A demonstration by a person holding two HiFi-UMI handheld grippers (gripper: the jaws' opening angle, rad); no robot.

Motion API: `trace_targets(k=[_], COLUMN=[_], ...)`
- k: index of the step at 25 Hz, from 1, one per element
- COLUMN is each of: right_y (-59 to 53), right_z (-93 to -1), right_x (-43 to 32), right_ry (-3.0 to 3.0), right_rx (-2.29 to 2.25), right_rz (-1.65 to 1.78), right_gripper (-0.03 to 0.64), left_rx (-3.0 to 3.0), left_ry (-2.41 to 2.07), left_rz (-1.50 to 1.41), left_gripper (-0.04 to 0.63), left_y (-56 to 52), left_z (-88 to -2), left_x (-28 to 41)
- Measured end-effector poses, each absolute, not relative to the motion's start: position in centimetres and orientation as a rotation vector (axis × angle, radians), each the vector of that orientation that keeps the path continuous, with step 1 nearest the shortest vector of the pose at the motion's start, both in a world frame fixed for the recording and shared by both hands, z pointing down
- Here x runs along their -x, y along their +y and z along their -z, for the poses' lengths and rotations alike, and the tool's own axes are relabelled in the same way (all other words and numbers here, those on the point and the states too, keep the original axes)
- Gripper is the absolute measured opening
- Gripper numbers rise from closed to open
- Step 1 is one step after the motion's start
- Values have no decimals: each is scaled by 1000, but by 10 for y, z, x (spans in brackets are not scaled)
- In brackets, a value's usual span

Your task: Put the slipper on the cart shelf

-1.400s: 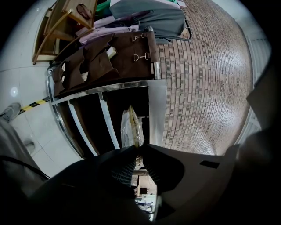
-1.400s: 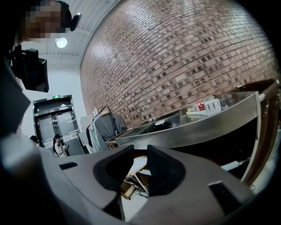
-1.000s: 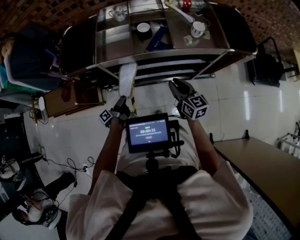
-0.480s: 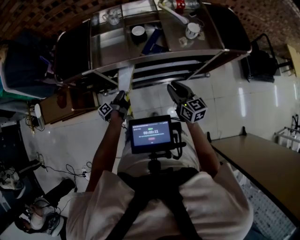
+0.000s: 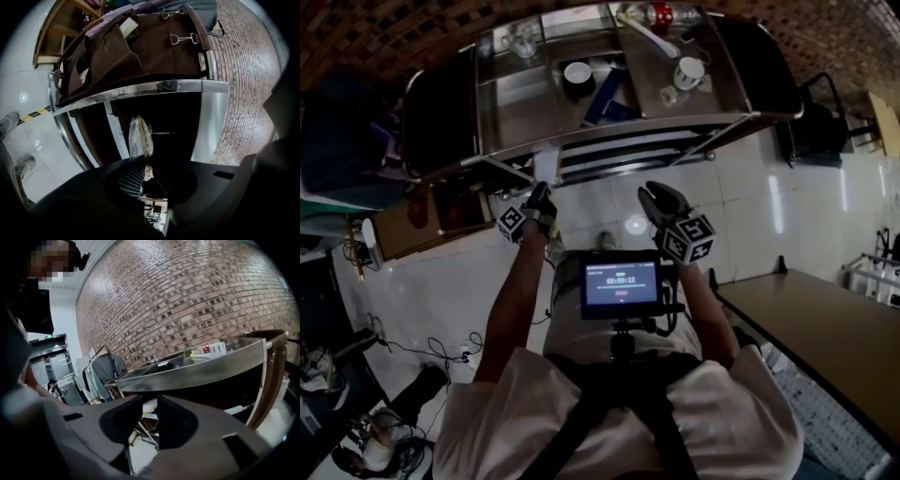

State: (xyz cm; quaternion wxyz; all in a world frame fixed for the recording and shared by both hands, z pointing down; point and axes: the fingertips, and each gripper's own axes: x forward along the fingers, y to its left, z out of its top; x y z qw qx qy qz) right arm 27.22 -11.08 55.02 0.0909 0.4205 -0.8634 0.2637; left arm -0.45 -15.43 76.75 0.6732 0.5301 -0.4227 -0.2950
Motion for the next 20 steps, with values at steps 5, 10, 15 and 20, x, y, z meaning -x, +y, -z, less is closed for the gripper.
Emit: trace_targets(k=[5, 10, 15, 20], right_y=[-117, -125, -129, -127], right_z=[-555, -561, -570, -572], right_x=[-272, -273, -269, -265], right_ry=[-2540, -2516, -2498, -2491], right_rx=[-1268, -1267, -1246, -1242], right_rz=[-797, -810, -825, -807], right_gripper=[104, 104, 104, 104], left_rx=[-1146, -1132, -1111, -1094], left_ry=[-960, -983, -1031, -1045], left_rz=[701, 707, 702, 722], left_gripper=[48, 46, 48, 49], left_y=[-174, -198, -217, -230], left_z=[-790, -801, -814, -821], left_x=[8, 6, 5, 9])
